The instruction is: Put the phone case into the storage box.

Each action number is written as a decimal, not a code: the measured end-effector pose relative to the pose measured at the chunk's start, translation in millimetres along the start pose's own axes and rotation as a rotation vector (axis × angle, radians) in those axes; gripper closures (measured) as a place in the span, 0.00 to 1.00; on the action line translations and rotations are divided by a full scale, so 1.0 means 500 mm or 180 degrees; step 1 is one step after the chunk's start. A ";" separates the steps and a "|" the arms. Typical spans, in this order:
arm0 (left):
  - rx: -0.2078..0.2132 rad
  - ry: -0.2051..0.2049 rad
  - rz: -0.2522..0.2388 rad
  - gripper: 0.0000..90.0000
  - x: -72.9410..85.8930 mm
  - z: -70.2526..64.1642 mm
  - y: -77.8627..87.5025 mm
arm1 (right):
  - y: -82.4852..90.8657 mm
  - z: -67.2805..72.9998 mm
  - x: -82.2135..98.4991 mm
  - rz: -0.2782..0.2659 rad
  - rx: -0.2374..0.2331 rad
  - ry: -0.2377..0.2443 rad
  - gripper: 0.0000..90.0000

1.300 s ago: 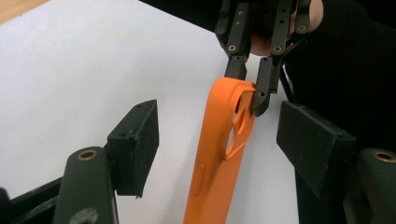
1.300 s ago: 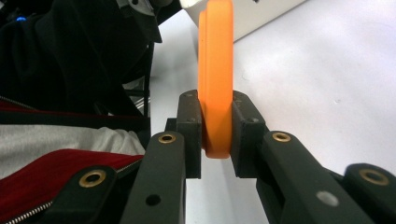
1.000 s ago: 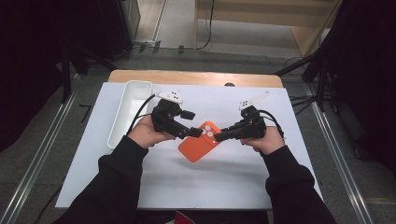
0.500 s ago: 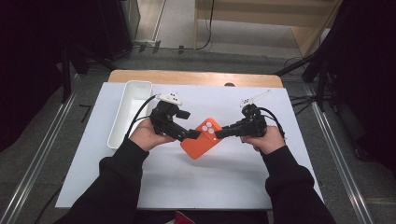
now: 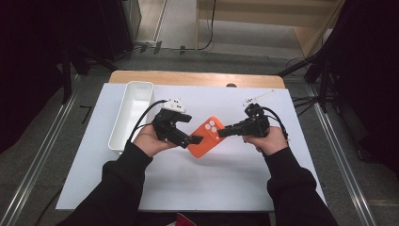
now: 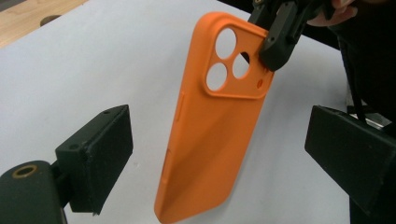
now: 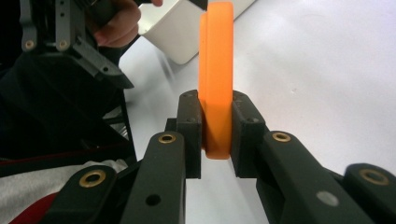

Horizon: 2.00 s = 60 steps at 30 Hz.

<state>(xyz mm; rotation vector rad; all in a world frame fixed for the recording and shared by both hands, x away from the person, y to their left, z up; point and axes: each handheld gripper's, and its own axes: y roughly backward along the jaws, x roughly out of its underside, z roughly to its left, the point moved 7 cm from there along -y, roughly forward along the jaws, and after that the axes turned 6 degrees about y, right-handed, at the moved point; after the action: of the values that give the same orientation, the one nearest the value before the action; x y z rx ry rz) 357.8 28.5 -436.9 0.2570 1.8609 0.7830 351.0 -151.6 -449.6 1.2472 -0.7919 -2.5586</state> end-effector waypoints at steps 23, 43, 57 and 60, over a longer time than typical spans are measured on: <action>-0.0128 -0.0104 -0.0145 0.09 0.008 -0.016 -0.018 | -0.002 -0.001 -0.009 -0.0050 0.0056 -0.0311 0.84; -0.0214 -0.0010 -0.0318 0.01 0.001 -0.019 -0.037 | 0.004 0.008 -0.030 -0.0165 0.0075 -0.0506 0.85; -0.0353 -0.0140 -0.0407 0.00 -0.002 -0.016 -0.057 | -0.007 0.007 -0.040 -0.0134 0.0090 -0.0640 0.85; -0.0332 -0.0146 -0.0411 0.00 -0.003 -0.016 -0.060 | -0.009 0.006 -0.041 -0.0138 0.0100 -0.0665 0.85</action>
<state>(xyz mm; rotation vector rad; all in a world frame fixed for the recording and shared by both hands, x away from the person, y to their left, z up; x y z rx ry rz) 356.6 1.7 -452.9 0.0869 1.7690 0.7761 361.9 -138.9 -436.8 1.0270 -0.8564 -2.7544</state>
